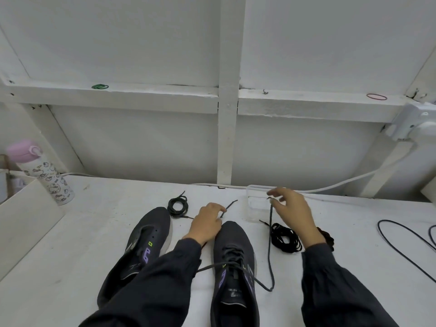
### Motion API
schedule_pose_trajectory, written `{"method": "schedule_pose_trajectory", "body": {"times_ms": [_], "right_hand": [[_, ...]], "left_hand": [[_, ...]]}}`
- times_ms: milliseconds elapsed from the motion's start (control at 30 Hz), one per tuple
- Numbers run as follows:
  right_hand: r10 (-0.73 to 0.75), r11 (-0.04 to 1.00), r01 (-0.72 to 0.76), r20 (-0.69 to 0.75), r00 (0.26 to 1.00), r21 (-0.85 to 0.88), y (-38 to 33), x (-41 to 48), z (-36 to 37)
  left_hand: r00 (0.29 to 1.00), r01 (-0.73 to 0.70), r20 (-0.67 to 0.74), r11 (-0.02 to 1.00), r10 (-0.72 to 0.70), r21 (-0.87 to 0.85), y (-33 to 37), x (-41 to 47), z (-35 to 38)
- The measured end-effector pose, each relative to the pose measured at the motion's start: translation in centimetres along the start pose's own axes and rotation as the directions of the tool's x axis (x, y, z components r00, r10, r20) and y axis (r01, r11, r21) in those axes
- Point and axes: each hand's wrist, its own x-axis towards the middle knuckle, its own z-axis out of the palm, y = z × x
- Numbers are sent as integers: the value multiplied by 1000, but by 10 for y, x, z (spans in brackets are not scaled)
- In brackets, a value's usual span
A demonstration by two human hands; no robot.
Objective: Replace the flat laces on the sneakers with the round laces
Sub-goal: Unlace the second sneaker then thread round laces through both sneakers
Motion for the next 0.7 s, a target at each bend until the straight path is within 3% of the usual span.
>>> {"method": "schedule_pose_trajectory", "body": {"times_ms": [100,167,333,433,533,600,700], "right_hand": [[52,984,-47,25,998,-173,-7,23,27],[131,967,-119,38,991,-226,-3,32,42],[206,977,-206,-13,978,-56,18,41,65],[152,987,-144,-117,981,72,16,37,60],[134,940,-76,-155,979,333,1,23,42],[126,850,-63,-85,988,524,-10,9,28],[71,712,-138,125,990,689,-21,-21,7]], "left_hand": [[994,-45,106,967,19,252,1,15,4],[993,-98,103,923,63,373,-1,20,5],[995,-63,-58,948,86,312,-12,16,10],[992,3,-126,982,20,187,-17,10,10],[995,61,-81,998,-61,3,-17,2,3],[992,100,-58,980,-112,-173,-17,-7,-3],[974,168,-37,816,-225,-553,-9,-30,-12]]}}
